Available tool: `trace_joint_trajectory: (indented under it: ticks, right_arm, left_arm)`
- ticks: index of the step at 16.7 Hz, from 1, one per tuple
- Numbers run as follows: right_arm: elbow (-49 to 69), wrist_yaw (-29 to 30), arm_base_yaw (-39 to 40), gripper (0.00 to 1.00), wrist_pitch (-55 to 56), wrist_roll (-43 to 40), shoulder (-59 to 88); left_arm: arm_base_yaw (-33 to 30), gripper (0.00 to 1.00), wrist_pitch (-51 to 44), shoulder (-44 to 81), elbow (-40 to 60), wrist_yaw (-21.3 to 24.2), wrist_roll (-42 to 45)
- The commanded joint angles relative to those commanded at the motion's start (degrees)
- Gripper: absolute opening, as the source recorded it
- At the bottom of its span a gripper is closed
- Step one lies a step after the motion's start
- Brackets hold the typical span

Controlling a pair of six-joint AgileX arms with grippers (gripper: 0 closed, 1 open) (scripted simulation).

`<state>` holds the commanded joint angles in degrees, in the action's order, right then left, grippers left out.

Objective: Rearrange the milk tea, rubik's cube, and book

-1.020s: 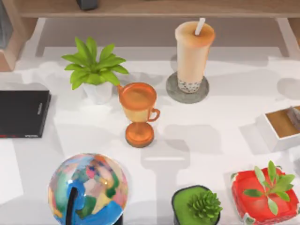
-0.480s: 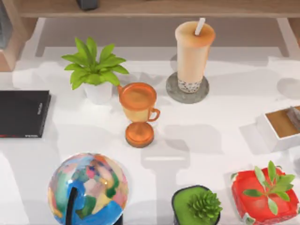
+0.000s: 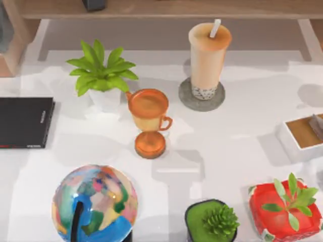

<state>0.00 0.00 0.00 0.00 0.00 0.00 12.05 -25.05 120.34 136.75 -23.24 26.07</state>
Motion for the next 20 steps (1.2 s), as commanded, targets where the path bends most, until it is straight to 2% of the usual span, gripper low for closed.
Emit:
trace_joint_trajectory:
  ticks: [6,11,14,20]
  right_arm:
    - [0.0,0.0,0.0,1.0,0.0,0.0,0.0]
    - [0.0,0.0,0.0,1.0,0.0,0.0,0.0]
    - [0.0,0.0,0.0,1.0,0.0,0.0,0.0]
    - [0.0,0.0,0.0,1.0,0.0,0.0,0.0]
  left_arm:
    - [-25.6,0.0,28.8,-14.2,-22.8,-8.0,-9.1]
    - [-44.1,0.0,41.8,-18.4,-40.9,-11.4,-17.3]
    - [-49.8,0.0,44.8,-18.5,-46.6,-12.4,-20.3]
    - [-50.4,0.0,45.0,-18.2,-47.2,-12.4,-20.6]
